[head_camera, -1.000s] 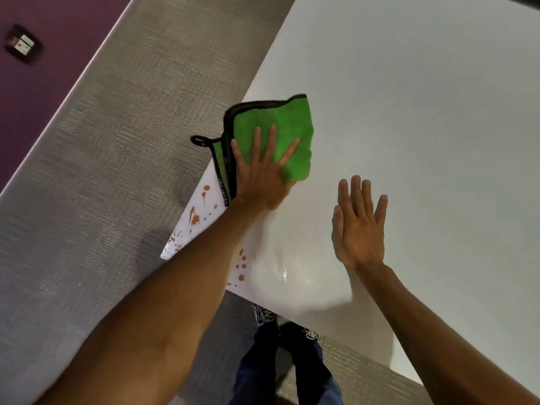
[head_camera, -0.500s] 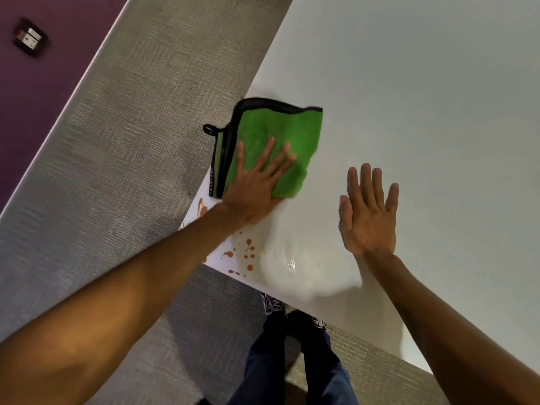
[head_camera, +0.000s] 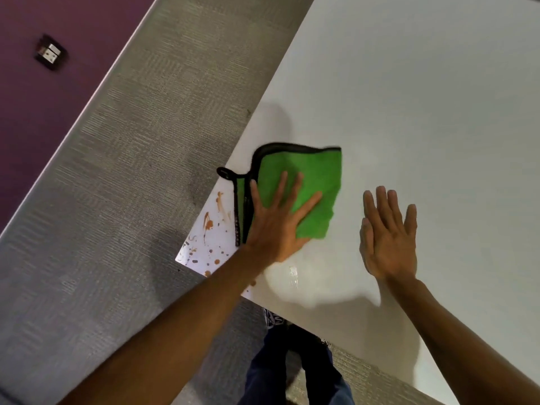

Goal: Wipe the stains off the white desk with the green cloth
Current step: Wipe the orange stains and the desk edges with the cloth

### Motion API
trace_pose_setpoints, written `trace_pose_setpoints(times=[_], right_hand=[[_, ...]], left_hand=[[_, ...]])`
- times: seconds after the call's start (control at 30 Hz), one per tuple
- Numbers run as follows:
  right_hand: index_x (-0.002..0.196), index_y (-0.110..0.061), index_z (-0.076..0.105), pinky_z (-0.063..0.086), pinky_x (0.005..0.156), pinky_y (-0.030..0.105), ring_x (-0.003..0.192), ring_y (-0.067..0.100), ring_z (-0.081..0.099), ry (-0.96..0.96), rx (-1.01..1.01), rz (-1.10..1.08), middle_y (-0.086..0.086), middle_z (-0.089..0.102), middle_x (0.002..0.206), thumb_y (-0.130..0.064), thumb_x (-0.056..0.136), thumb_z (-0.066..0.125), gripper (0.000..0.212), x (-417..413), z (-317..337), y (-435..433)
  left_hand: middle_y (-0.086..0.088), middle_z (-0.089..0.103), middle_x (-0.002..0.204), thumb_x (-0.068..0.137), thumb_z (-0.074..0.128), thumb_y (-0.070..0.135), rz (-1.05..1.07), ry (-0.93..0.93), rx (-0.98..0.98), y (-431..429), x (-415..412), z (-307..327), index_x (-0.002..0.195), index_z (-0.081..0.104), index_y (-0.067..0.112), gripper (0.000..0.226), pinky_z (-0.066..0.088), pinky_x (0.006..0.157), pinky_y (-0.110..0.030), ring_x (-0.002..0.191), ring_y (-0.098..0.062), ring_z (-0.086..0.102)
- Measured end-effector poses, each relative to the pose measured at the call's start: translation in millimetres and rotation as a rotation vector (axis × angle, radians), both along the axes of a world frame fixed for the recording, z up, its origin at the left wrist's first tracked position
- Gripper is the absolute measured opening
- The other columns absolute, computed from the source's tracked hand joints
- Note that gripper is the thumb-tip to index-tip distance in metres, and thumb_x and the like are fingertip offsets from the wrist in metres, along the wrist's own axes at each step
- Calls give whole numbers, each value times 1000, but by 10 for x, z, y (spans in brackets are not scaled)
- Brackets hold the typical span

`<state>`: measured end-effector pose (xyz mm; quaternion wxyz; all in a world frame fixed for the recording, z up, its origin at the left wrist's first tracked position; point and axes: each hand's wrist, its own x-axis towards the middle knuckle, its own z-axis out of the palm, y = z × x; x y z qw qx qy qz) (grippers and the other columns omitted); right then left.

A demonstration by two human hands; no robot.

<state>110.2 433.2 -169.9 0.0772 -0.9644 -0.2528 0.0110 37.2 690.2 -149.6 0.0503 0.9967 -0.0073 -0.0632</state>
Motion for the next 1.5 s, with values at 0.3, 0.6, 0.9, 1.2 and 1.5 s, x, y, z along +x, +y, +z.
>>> trace_pose_setpoints(times=[0.3, 0.6, 0.9, 1.2, 1.5], right_hand=[[165, -20, 8, 12, 126, 60, 161, 24, 5, -28, -4, 15, 2, 2, 174, -31, 107, 21, 60, 19, -70, -15], [165, -19, 10, 13, 126, 61, 161, 25, 6, -21, -26, 13, 5, 6, 173, -30, 107, 23, 60, 20, -18, 4], [164, -19, 12, 11, 126, 60, 161, 25, 7, 9, -31, -5, 5, 10, 173, -31, 108, 19, 58, 0, 45, 19], [164, -20, 15, 11, 127, 60, 161, 25, 7, 19, 6, -3, 5, 13, 173, -32, 109, 15, 56, -18, 63, 16], [164, -15, 15, 12, 126, 61, 160, 28, 9, -29, 7, 13, 8, 10, 173, -35, 107, 13, 60, -15, 30, 42]], left_hand=[[-17, -6, 170, 79, 17, 87, 470, 34, -55, 778, 1032, 7, 156, -2, 48, 89, 11, 103, -86, 155, -44, -4], [2, -6, 171, 88, 14, 78, 108, 61, 15, 648, 625, 51, 160, -6, 39, 84, 6, 100, -90, 155, -43, -7], [1, -1, 172, 76, 59, 70, -172, 8, 49, -56, -464, -51, 161, 8, 36, 105, 5, 101, -89, 156, -41, -3], [1, 9, 171, 91, 40, 71, -164, -36, -77, -762, -1275, -64, 161, 18, 32, 83, 5, 103, -86, 157, -38, 4], [-7, 9, 171, 84, 51, 62, 331, 33, 15, -520, -650, 15, 161, 9, 34, 92, 7, 104, -86, 157, -38, 6]])
